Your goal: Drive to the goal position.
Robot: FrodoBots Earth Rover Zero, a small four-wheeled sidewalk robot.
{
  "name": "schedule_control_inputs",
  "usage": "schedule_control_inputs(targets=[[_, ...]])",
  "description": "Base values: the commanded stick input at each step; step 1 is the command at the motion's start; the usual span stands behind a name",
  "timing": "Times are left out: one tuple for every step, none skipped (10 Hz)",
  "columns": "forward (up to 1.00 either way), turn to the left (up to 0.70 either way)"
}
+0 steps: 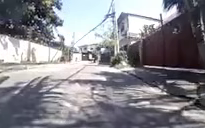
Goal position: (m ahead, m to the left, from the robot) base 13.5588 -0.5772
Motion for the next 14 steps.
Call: schedule_control_inputs(targets=[[1.0, 0.0], [1.0, 0.0], [1.0, 0.0], [1.0, 0.0], [1.0, 0.0], [1.0, -0.01], [1.0, -0.11], [1.0, -0.21], [1.0, -0.31], [1.0, -0.36], [1.0, -0.03], [1.0, 0.0], [1.0, 0.0], [1.0, 0.0]])
